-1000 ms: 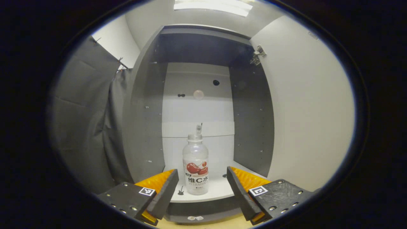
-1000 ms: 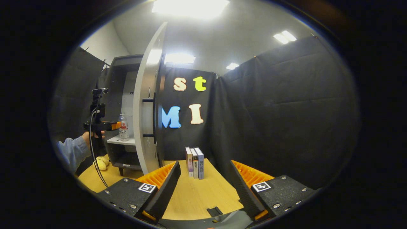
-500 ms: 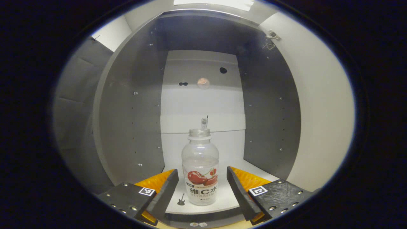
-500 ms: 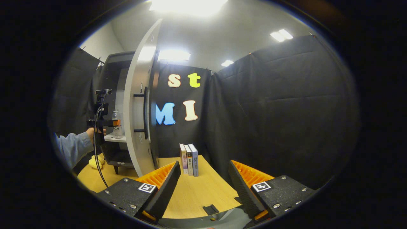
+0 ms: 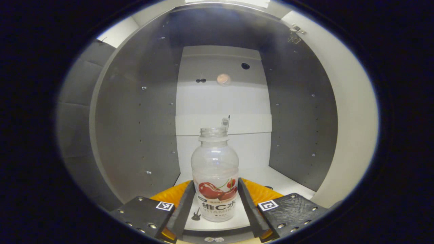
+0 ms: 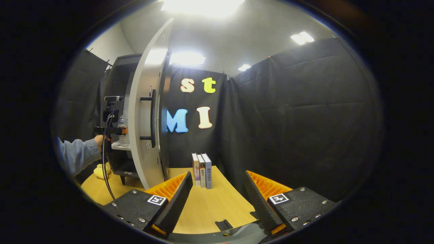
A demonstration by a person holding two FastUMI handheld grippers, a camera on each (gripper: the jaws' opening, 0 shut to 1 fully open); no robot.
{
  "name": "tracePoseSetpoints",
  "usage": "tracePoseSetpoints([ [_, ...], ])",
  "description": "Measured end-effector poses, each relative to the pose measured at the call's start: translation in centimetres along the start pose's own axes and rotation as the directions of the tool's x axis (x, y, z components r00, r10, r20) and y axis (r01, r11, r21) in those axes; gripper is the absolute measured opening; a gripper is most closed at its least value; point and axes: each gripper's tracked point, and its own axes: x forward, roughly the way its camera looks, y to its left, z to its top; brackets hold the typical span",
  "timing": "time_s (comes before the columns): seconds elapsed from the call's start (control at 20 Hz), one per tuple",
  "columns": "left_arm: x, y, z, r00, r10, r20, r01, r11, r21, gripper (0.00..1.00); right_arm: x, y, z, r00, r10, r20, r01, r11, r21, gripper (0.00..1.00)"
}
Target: Open the cabinet door with the right hand, grasp the bottle in the cabinet with the left hand and place it on the coaster, then close the cabinet door with the right hand.
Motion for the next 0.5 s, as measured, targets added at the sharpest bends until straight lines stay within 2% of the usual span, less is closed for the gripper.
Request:
tracePoseSetpoints([
  [0.1, -1.1, 0.2, 0.7, 1.0, 0.002, 0.016, -0.002, 1.0, -0.011, 0.72, 0.5, 0.1, -0.1, 1.0, 0.022, 0.0, -0.022, 1.0, 0.012, 0.94],
  [0.5, -7.5, 1.7, 4.3, 0.996, -0.004, 0.086, 0.006, 1.0, -0.017, 0.72, 2.0, 1.8, 0.1, 0.993, 0.117, 0.013, -0.118, 0.993, 0.032, 0.94],
])
